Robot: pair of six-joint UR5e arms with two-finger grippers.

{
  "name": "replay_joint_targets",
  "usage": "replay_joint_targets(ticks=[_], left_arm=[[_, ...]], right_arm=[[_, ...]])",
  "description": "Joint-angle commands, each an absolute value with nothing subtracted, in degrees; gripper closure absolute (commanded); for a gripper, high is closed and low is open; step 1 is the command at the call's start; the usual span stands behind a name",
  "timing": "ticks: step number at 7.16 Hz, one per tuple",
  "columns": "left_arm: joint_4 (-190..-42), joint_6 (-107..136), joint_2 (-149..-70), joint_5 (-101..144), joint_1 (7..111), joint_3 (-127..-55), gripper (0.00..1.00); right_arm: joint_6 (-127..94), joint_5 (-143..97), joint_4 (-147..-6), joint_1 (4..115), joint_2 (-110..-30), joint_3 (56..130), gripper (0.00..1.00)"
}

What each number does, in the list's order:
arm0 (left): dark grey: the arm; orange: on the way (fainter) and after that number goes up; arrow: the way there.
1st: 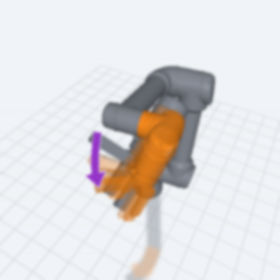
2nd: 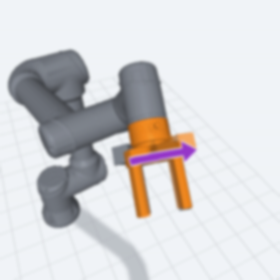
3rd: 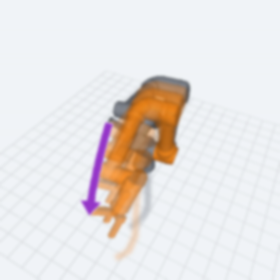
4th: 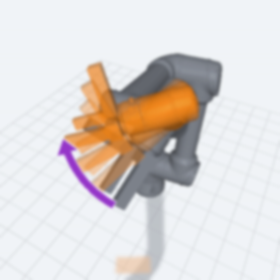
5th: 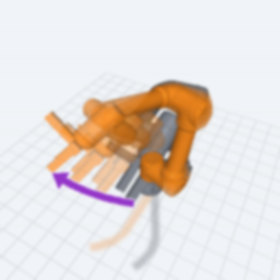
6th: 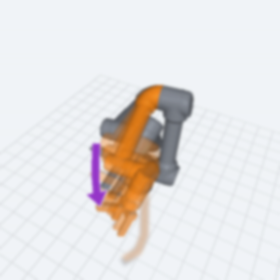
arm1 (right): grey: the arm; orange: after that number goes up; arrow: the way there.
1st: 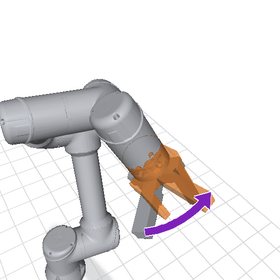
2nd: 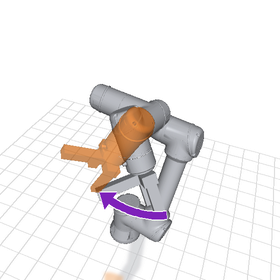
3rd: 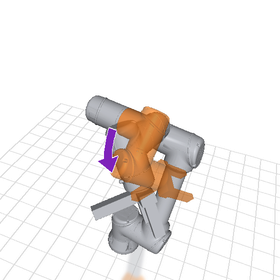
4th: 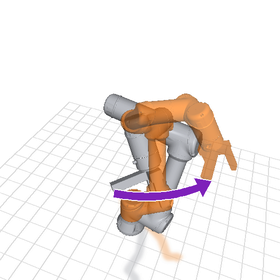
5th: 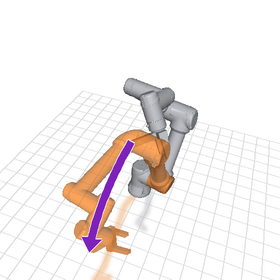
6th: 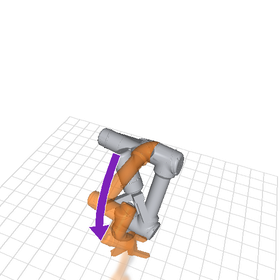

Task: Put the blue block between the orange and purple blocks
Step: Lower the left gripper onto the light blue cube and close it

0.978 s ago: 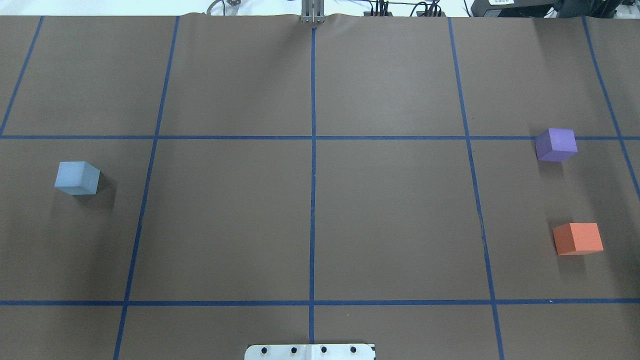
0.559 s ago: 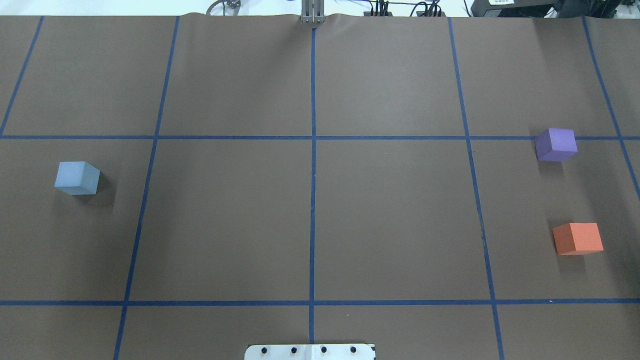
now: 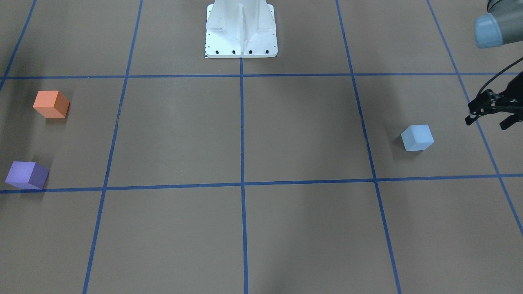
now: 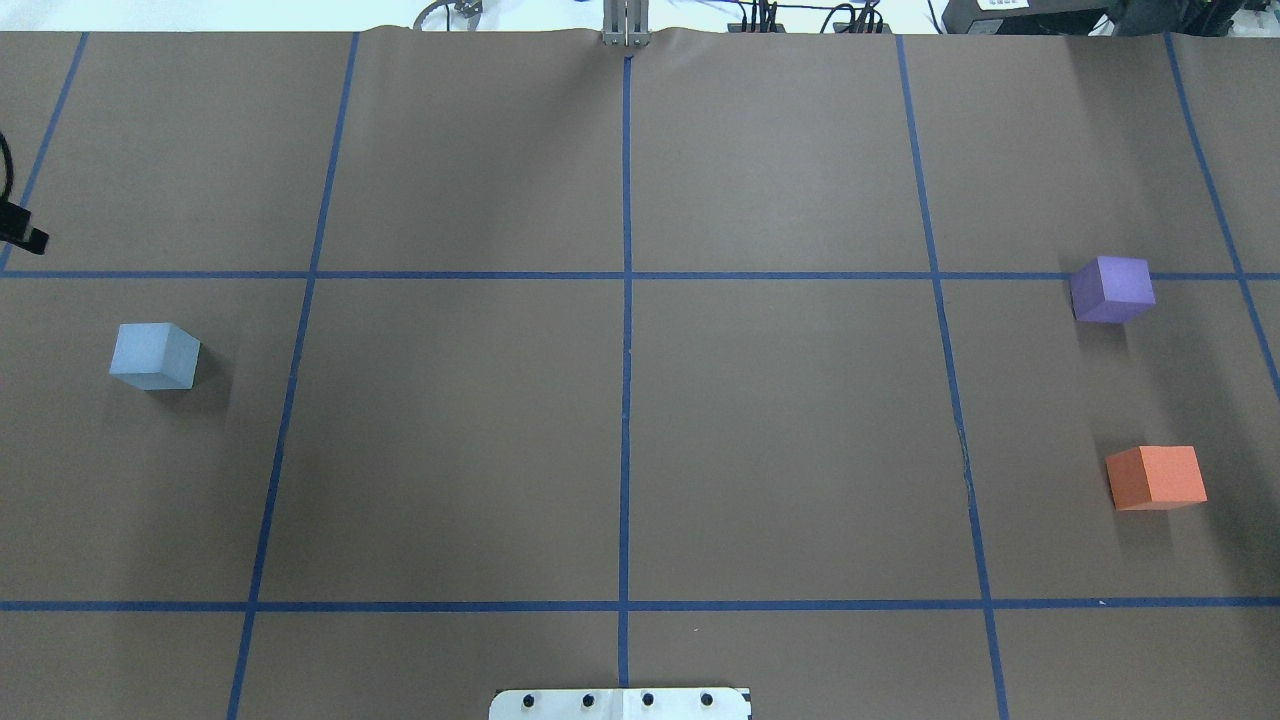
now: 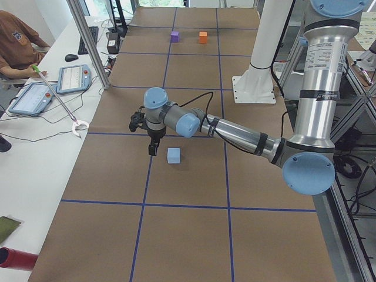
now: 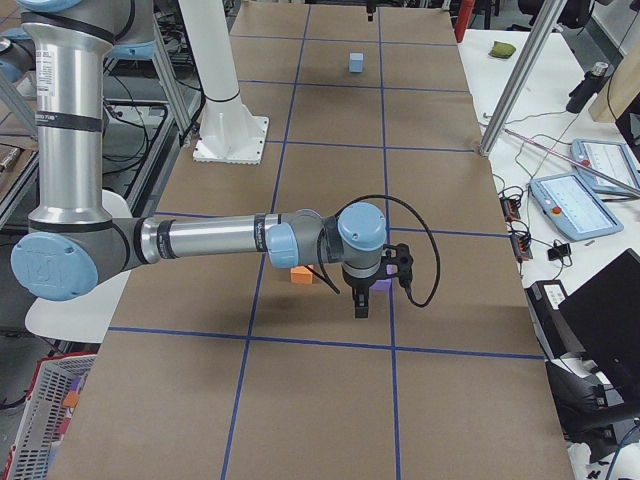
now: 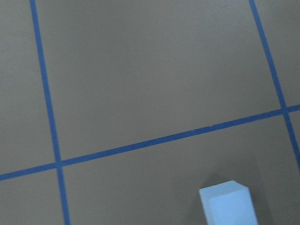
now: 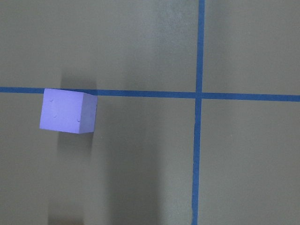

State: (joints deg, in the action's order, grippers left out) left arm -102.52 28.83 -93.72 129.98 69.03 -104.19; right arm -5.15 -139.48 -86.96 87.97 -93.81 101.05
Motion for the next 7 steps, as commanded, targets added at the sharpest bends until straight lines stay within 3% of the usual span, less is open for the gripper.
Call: replay_joint_targets(ticks=[1,3,7], left_arm=[[-107.74,47.46,-93.17,123.42,58.49,-104.59,0.0],[-109.5,51.33,-91.6,117.87,53.19,-103.89,0.0],[-111.09,47.32,-91.76,117.51,52.47,-99.86,0.0]], right_arm=[[-5.27,-139.92,-86.84,87.89,-94.13,102.04,0.0],[-5.27,-140.19,-86.75,87.8,-93.78,102.13,0.0],[-5.27,-140.19,-86.92,87.54,-93.69,102.13,0.0]])
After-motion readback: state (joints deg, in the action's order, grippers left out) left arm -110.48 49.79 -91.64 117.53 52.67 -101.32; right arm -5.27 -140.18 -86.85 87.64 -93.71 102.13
